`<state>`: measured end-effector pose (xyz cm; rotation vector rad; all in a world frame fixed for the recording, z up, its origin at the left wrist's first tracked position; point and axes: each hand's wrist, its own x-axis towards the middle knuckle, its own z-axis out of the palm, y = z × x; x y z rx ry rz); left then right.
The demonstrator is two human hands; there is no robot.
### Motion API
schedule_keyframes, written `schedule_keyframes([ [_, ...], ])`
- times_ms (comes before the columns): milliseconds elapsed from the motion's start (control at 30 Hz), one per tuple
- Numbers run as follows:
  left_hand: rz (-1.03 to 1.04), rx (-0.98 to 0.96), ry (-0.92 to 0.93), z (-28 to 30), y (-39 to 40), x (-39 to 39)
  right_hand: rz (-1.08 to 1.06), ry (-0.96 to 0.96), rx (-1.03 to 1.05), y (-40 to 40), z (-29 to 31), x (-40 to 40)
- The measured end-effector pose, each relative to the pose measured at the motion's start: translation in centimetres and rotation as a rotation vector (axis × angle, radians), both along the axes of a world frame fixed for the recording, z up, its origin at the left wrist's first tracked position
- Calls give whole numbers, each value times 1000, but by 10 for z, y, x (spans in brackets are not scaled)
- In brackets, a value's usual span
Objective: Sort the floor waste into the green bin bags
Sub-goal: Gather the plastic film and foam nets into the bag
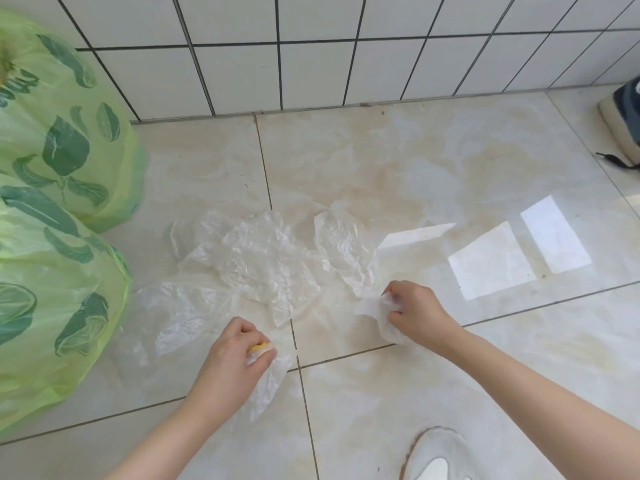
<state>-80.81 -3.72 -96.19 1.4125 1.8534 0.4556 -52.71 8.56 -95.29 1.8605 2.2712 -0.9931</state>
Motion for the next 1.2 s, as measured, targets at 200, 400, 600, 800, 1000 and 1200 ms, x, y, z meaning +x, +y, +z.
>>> schedule_keyframes([
  [200, 145, 11, -96, 18, 17, -10, 125, 147, 157, 19, 42, -27],
  [400, 107, 32, -74, 34, 51, -10, -229, 184, 254, 70, 38, -44],
  [600, -23, 144, 171, 29, 96, -13, -203, 90, 83, 82, 6, -65],
  [800, -120, 55, 298, 13, 106, -16, -19, -332, 98, 60, -18, -74],
  [1000, 90, -15, 337, 0, 108, -34, -59, -285, 116, 55, -25, -77],
  [1200, 3, -70, 317, -10, 94, -45, -128, -98, 46, 63, -18, -69],
])
